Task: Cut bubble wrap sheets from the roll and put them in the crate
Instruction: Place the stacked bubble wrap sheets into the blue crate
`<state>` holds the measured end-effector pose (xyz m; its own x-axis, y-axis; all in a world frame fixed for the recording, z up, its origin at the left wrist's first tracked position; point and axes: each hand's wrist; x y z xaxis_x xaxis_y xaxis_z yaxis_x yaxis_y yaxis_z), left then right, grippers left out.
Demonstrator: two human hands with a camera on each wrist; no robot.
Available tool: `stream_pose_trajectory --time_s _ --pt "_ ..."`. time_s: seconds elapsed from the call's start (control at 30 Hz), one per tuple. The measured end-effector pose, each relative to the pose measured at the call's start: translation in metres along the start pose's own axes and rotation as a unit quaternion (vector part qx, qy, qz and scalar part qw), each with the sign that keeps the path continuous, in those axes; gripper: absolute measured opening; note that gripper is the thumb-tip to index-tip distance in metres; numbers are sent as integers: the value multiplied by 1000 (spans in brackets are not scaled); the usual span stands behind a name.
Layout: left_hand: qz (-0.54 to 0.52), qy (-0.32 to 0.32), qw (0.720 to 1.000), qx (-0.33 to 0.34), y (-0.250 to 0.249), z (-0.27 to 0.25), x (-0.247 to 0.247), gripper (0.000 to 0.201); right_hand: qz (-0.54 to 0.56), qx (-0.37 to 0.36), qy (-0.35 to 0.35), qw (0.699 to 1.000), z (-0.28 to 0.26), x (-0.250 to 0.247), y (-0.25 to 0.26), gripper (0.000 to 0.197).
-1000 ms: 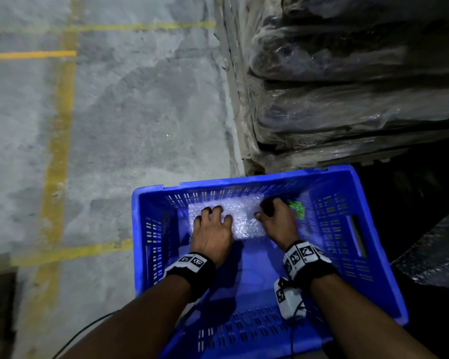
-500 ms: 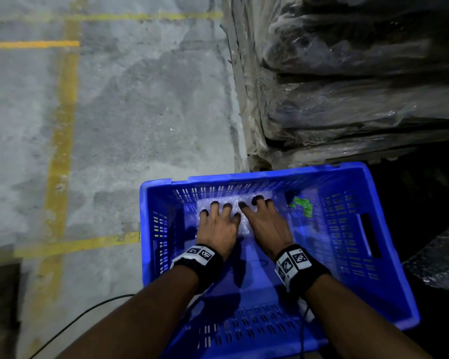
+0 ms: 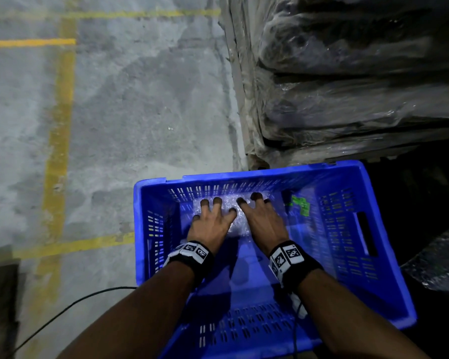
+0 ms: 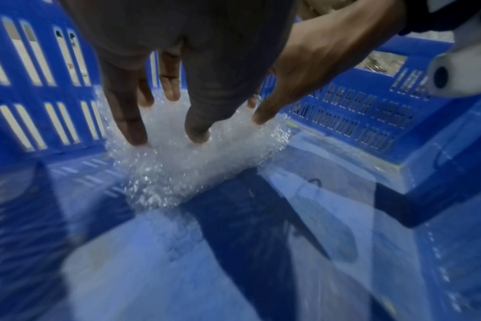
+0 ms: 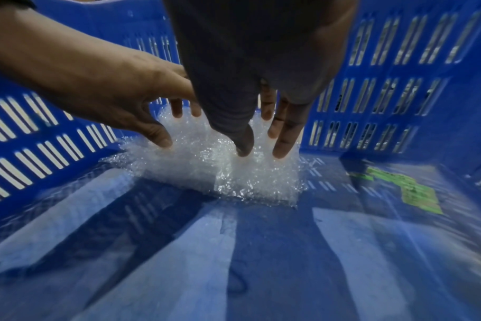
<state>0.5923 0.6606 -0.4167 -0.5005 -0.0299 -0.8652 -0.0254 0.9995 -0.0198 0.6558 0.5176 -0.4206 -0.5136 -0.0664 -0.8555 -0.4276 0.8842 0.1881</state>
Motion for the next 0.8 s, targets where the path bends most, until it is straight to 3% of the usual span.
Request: stream_pose_trajectory --time_s 0.13,0.5,0.8 --pt "-18 17 1000 -4 1 9 -5 51 -7 1 5 1000 9 -4 2 74" --pt "-28 93 995 8 -2 39 -3 65 -35 2 37 999 18 -4 2 58" --pt "-18 51 998 8 6 34 -4 60 -43 -8 15 999 23 -5 7 60"
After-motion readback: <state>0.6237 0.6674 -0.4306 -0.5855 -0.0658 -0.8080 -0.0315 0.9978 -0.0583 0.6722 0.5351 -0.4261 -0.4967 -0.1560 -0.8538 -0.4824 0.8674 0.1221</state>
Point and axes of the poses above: each hand's wrist, its own z-axis towards the middle knuckle, its own x-axis out of the palm, y = z × x, and after that the axes turned 8 degrees about z, right-handed
